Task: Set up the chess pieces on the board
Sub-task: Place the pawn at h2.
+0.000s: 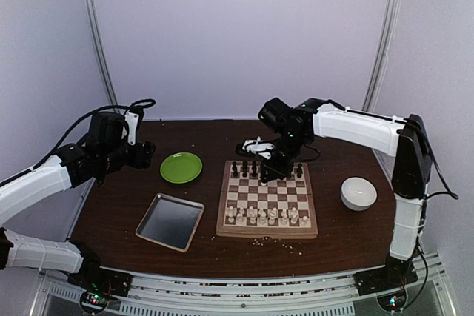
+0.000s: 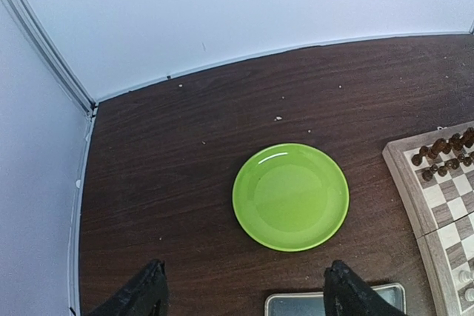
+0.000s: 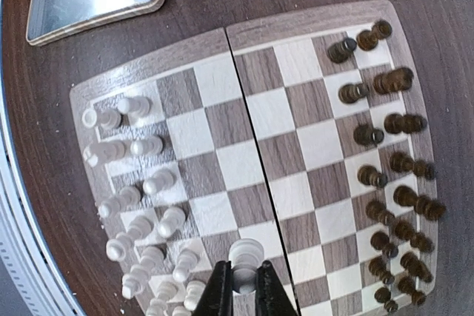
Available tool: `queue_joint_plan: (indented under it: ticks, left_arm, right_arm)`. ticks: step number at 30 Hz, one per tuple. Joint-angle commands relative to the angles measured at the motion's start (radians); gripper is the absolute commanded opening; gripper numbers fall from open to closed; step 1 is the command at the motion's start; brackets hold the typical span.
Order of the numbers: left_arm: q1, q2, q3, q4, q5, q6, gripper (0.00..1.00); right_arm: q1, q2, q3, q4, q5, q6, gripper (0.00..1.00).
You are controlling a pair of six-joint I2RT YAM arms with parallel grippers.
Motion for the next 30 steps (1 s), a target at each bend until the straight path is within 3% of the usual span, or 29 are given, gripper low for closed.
queue_joint_plan:
  ticks: [1, 7, 15, 30]
  left_arm:
    - [0.001, 0.015, 0.048, -0.008, 0.030, 0.020, 0.74]
    - [0.002, 0.072, 0.160, -0.075, 0.091, 0.055, 0.74]
    - [0.001, 0.226, 0.358, -0.137, 0.122, 0.162, 0.74]
    - [0.102, 0.239, 0.278, -0.029, 0.212, 0.190, 0.74]
  right_arm:
    - [-0.045, -0.115, -0.165, 0.032, 0.000, -0.022, 0.05]
    - [-0.113, -0.260, -0.387, 0.073, 0.003, -0.038, 0.05]
    - [-0.123, -0.353, -0.548, 0.126, 0.026, -0.057, 0.05]
    - [-0.123, -0.343, -0.612, 0.137, 0.001, -0.065, 0.06]
